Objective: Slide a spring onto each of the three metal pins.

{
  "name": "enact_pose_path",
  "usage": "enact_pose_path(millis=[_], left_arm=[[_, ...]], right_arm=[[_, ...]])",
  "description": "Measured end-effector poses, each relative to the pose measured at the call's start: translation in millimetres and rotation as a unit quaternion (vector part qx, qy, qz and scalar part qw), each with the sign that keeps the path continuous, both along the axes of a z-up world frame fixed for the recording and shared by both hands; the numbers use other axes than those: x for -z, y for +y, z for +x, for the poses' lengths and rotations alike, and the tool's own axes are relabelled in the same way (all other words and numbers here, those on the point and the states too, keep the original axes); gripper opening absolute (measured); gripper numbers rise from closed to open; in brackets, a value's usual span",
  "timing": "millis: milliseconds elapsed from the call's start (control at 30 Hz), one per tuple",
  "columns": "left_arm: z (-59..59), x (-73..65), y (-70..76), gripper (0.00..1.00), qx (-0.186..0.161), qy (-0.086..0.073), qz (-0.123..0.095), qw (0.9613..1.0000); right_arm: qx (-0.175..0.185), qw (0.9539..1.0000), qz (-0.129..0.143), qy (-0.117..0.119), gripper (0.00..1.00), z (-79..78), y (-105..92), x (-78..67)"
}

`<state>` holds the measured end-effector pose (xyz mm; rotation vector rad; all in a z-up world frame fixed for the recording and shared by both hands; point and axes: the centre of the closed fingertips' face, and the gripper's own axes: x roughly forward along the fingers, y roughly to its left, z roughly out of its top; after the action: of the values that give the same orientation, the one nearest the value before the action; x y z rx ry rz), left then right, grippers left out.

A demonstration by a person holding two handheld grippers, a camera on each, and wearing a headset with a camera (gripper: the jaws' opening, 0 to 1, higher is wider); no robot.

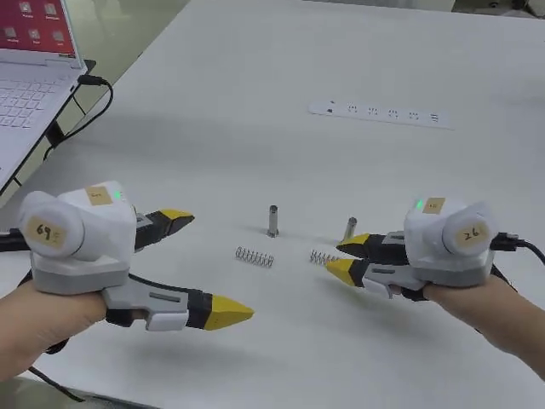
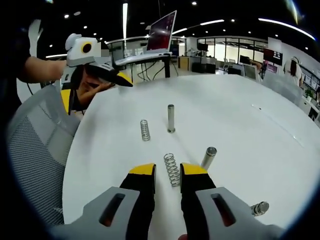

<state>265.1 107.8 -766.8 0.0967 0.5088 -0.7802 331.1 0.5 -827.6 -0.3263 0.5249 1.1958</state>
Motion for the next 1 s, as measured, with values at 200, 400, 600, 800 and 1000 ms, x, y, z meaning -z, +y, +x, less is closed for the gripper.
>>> enact_pose_path(millis=[200, 400, 600, 800, 1000], left_arm=[[-0.2, 0.0, 0.5, 0.94, -0.002, 0.000, -0.001, 1.0000], [-1.4, 0.9, 1.2, 0.94, -0.001, 0.002, 0.001, 1.0000], [-2.3, 0.2, 1.2, 0.94, 0.000, 0.003, 0.000, 1.0000], [-3.7, 0.7, -3.0, 0.94, 0.007, 0.004, 0.000, 1.0000], [-4.5, 0.5, -18.3, 0.93, 0.026, 0.005, -0.002, 0.9997]], right_arm=[[0.005, 0.9999, -0.013, 0.007, 0.16, 3.6, -2.8, 10.9], [0.002, 0.9997, -0.022, 0.006, 0.14, 5.4, -2.6, 17.2], [-0.010, 0.9993, -0.035, -0.008, 0.09, 3.6, -3.5, 24.5], [-0.019, 0.9988, -0.038, -0.022, 0.08, 0.7, -2.0, 21.4], [-0.036, 0.9988, -0.019, -0.027, 0.08, -10.8, -6.2, -0.6]])
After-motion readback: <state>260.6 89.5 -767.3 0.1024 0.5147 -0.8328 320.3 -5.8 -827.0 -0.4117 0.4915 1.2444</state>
